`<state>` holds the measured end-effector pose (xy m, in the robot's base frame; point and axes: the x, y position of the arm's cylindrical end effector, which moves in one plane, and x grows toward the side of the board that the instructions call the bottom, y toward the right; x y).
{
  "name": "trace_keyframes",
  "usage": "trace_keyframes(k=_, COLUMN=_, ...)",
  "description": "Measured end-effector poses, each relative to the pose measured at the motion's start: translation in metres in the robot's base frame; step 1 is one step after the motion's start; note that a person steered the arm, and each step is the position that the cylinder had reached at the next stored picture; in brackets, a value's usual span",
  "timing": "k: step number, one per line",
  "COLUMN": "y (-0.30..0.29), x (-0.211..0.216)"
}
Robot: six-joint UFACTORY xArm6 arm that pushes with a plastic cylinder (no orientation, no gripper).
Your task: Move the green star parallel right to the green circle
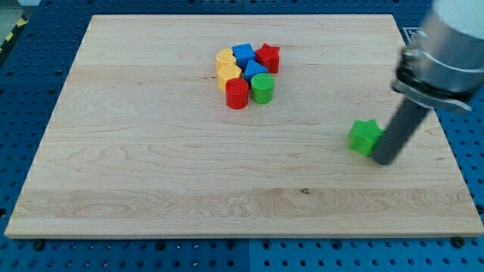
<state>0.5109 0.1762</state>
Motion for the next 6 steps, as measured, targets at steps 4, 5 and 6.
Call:
trace_keyframes(k=4, y=-0.03, x=-0.049)
trace_keyframes(k=5, y=-0.034, x=-0.083)
trace_keyframes(k=6, y=-0.034, x=-0.07)
